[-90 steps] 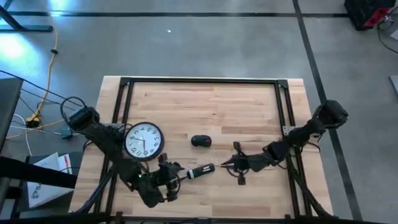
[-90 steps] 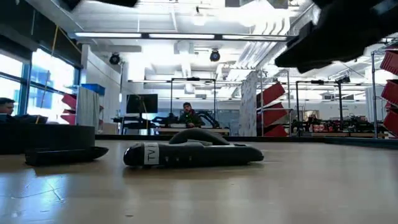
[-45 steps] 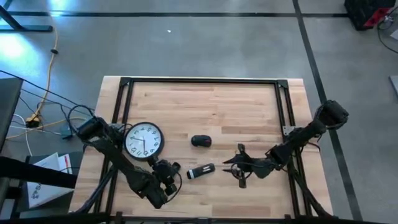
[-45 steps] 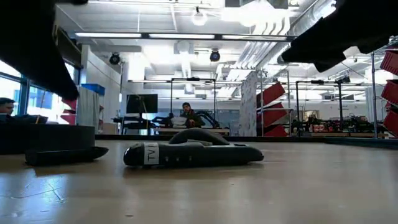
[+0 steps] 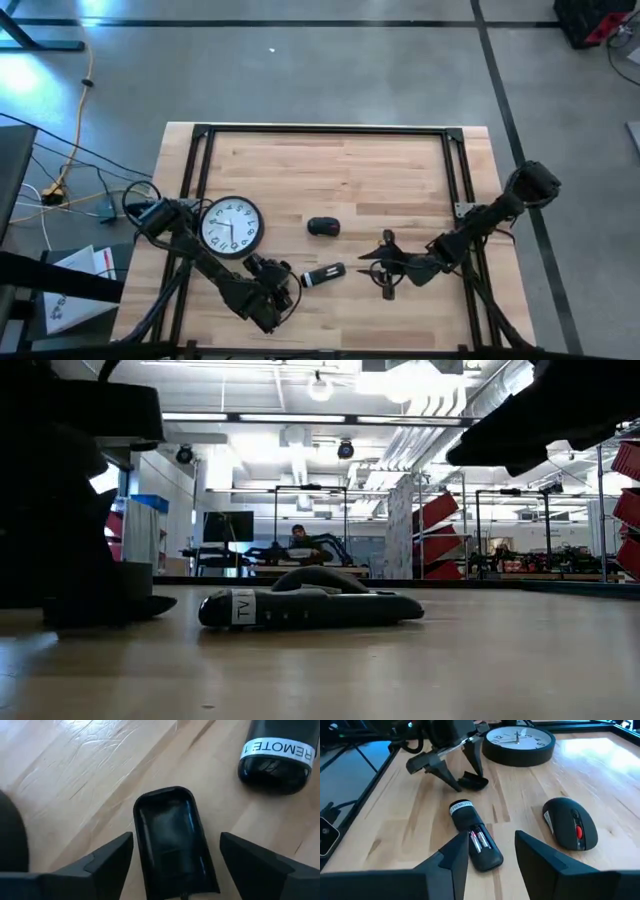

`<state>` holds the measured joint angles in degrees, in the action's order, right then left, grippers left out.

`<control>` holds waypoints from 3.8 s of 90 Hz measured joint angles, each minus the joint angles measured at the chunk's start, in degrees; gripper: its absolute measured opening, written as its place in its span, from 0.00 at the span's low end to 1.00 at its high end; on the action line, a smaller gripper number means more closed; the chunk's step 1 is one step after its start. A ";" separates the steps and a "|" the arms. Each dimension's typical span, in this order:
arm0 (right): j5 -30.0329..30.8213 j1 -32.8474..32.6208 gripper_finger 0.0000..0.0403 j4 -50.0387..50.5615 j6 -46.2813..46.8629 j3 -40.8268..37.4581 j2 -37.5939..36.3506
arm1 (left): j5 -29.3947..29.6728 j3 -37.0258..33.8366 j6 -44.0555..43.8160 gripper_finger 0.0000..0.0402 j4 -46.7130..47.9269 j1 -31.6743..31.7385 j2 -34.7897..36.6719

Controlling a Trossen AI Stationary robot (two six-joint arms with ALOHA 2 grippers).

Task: Insert battery
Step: Close the black remote battery compartment

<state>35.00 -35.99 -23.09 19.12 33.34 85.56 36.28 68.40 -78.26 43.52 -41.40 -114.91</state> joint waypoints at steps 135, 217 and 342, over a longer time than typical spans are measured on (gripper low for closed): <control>3.97 0.22 0.32 -4.41 -54.62 17.41 19.73 | -14.68 6.90 39.68 0.42 -15.68 11.76 6.47; 8.47 -0.31 0.30 -8.66 -63.81 21.35 23.56 | -21.80 8.15 52.96 0.42 -25.14 16.06 11.06; -28.07 9.04 0.00 -6.44 3.89 7.86 1.72 | 10.52 8.17 47.59 0.42 -1.99 4.59 16.76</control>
<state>6.92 -26.94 -29.53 23.01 41.20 87.28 46.80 76.58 -30.67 41.53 -36.81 -98.15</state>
